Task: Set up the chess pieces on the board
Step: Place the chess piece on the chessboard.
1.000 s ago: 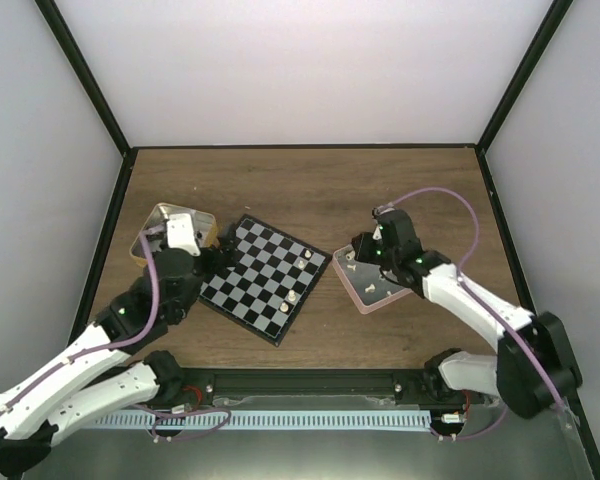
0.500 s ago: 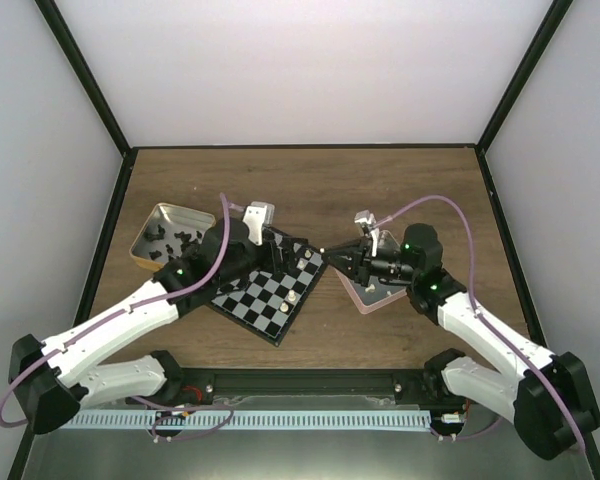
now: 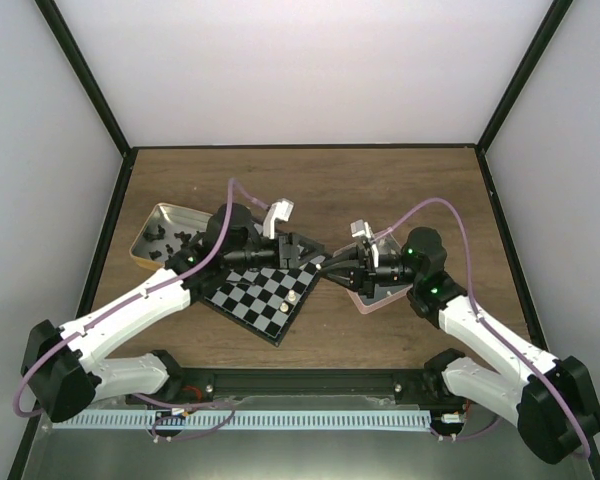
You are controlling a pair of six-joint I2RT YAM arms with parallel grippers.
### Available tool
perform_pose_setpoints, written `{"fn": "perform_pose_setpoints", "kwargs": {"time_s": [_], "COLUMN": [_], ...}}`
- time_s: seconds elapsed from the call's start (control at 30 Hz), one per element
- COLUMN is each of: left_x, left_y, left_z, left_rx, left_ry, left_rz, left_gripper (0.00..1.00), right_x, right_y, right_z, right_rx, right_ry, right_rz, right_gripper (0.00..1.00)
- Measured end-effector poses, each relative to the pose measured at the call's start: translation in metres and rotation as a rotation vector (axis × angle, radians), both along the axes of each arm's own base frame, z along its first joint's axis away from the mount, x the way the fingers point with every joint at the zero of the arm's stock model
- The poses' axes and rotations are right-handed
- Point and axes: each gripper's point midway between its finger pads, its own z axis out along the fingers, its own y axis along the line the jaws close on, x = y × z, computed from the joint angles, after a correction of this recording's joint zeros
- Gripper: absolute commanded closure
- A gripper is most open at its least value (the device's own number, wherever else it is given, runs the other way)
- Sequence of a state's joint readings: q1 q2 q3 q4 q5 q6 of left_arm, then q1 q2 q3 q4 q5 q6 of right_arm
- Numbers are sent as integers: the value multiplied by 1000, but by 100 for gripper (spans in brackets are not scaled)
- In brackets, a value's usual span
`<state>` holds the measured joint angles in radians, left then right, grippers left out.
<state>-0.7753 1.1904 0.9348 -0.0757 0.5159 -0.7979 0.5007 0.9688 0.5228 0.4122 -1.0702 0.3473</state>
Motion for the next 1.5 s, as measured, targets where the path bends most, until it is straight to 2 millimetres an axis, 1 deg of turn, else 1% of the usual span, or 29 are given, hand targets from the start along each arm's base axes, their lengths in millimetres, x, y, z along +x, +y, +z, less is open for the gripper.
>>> {"fn": "perform_pose_setpoints", "kwargs": {"time_s": [0.1,0.23,0.37,0.43,0.57,0.67,0.8,0.97,1.1,1.3,1.37,1.47,1.5], "left_x": [-5,-11,-15,-14,-14,-16,-19,-18,-17,-14,-13,-13,-13], "left_y": [-2,-3,0,4,9,8,6,5,5,6,6,6,7], "left_z": [2,-2,-10,-13,-13,-8,-3,-6,-7,-13,-14,-15,-16], "left_rx": [-23,-32,-34,-34,-48,-68,-92,-98,-99,-95,-93,-92,-92], "left_ry": [19,47,70,80,92,88,94,112,126,151,157,160,160], "left_rz": [-32,-61,-84,-83,-83,-100,-123,-127,-124,-114,-111,-109,-109], "left_gripper": [56,58,67,69,68,67,67,69,78,89,94,96,96], "right_x": [1,7,13,15,17,19,20,22,22,23,23,23,23], "right_y": [0,2,2,3,3,4,6,9,9,9,9,9,9], "right_z": [-1,-6,-7,-6,-5,-6,-9,-8,-8,-9,-9,-10,-11], "right_rx": [-2,-12,-15,-15,-15,-18,-25,-27,-27,-30,-30,-33,-34], "right_ry": [-8,-2,3,3,3,8,16,14,6,0,-1,0,0], "right_rz": [-4,-24,-48,-55,-64,-64,-60,-51,-47,-47,-48,-50,-51], "right_gripper": [91,91,91,91,91,91,91,91,91,91,91,91,88]}}
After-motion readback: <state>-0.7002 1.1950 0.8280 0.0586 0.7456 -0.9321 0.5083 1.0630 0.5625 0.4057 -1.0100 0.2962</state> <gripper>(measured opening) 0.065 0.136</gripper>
